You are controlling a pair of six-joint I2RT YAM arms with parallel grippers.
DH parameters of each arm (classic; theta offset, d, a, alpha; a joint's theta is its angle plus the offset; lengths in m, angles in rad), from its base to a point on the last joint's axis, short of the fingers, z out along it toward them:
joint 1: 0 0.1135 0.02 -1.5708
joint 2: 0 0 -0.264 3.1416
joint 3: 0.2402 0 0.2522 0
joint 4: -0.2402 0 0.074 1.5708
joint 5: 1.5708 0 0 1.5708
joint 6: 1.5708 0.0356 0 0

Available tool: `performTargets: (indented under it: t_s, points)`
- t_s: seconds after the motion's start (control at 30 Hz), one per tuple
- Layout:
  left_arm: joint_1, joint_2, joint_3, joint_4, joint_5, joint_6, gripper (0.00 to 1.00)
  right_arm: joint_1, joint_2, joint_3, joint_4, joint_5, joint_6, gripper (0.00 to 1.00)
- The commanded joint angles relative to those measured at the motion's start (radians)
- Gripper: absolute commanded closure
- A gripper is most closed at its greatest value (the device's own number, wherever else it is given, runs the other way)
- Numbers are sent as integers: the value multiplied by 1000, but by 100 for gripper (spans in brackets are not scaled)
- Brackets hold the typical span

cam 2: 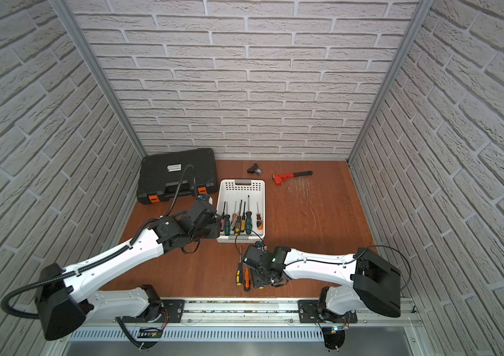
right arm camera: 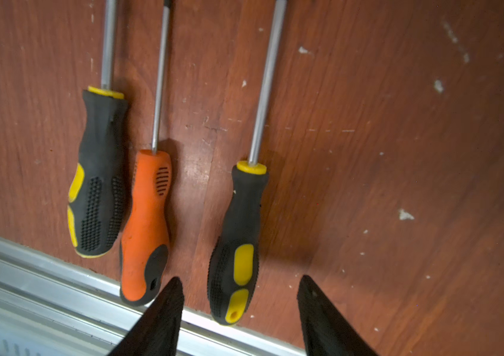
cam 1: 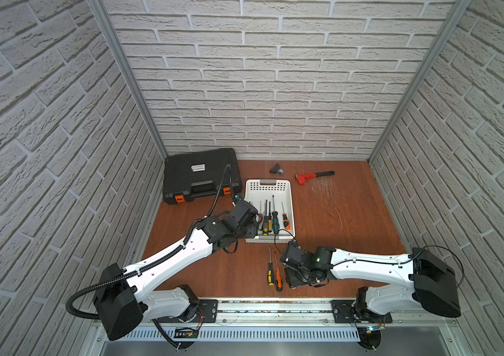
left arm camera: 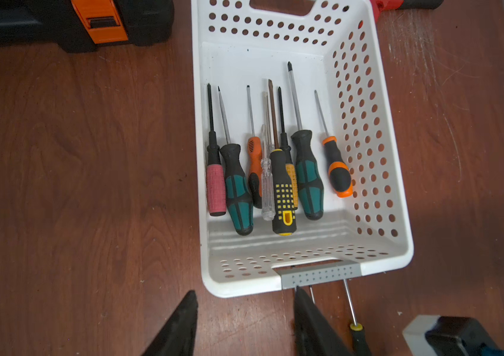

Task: Put the screwdriver in the bin
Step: 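Withdraw the left arm while the right gripper lowers to a black-yellow screwdriver, then close the right gripper on the black-yellow screwdriver handle and lift it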

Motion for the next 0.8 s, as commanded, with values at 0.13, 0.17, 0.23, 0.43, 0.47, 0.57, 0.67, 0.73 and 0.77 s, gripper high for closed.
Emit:
performTargets:
  t_s: [0.13, 0.17, 0.23, 0.43, 0.47, 0.57, 0.67, 0.73, 0.77]
  points:
    - [22, -34, -27, -3, -29, 10, 48, 2, 76, 36, 58, -29, 5, 46]
    - [25, -36, -27, -3, -28, 10, 48, 1, 82, 37, 57, -30, 3, 46]
    - [32, -40, -30, -3, -25, 12, 48, -5, 94, 36, 61, -38, 5, 48]
    - [45, -41, -30, -5, -19, 15, 48, -25, 97, 12, 80, -53, 9, 55]
    - [46, -41, -31, -4, -18, 15, 48, -27, 97, 9, 82, -55, 8, 56]
    - [52, -39, -30, -3, -12, 19, 48, -33, 98, 2, 85, -56, 7, 65]
    - [60, -36, -22, -12, -12, 29, 48, -36, 95, -6, 88, -59, 6, 73]
    - [67, -40, -17, -17, -13, 30, 48, -36, 84, -9, 87, -59, 3, 76]
    - [68, -42, -14, -19, -15, 32, 48, -36, 80, -12, 84, -58, 2, 78]
